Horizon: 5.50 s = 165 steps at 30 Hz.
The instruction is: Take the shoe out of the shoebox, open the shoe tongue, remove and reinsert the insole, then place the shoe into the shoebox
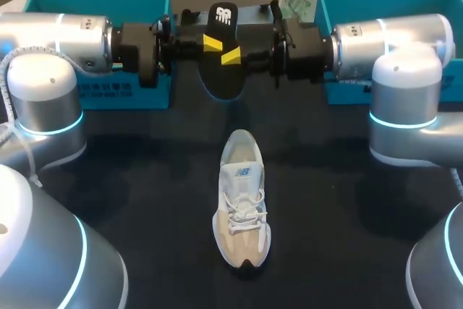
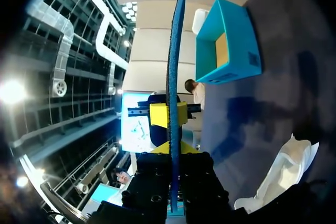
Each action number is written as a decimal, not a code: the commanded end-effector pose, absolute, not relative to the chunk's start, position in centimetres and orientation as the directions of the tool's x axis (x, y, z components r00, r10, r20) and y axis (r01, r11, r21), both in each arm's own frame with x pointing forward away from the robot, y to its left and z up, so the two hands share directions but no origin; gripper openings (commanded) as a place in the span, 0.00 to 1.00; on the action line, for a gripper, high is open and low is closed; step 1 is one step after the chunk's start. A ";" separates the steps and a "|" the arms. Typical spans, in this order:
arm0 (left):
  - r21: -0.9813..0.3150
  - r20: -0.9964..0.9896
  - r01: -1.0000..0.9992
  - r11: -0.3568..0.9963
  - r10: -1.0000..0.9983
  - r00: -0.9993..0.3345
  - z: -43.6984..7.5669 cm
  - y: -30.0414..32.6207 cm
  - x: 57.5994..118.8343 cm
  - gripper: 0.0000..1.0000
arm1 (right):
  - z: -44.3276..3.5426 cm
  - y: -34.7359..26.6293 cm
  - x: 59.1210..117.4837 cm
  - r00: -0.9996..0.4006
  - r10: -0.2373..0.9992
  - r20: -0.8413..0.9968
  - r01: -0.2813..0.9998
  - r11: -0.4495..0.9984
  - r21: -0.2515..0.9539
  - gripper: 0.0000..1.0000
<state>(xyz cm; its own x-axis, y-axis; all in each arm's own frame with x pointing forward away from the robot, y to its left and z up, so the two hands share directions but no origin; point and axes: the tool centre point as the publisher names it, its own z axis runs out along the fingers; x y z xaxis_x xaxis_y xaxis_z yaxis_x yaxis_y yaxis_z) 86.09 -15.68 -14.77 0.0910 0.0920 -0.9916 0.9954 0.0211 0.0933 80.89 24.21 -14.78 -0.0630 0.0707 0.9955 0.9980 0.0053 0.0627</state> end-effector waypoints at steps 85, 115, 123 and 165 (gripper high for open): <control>-0.393 -0.418 0.456 0.799 0.286 -0.862 -19.8 -9.9 76.1 1.00 | -18.6 18.1 80.0 -0.528 0.198 0.826 0.838 -0.040 0.545 0.00; -0.437 -0.088 0.205 0.876 0.185 -0.979 -27.9 -10.0 74.3 1.00 | -22.4 18.0 80.3 -0.563 0.120 0.818 0.798 -0.176 0.576 0.00; -0.469 -0.028 0.166 0.868 0.173 -0.984 -31.2 -11.9 73.3 1.00 | -24.6 18.8 80.7 -0.569 0.132 0.812 0.800 -0.142 0.583 0.00; -0.479 -0.049 0.186 0.858 0.185 -0.982 -34.1 -11.9 74.4 1.00 | -27.1 20.8 81.2 -0.627 0.199 0.754 0.740 -0.153 0.655 0.00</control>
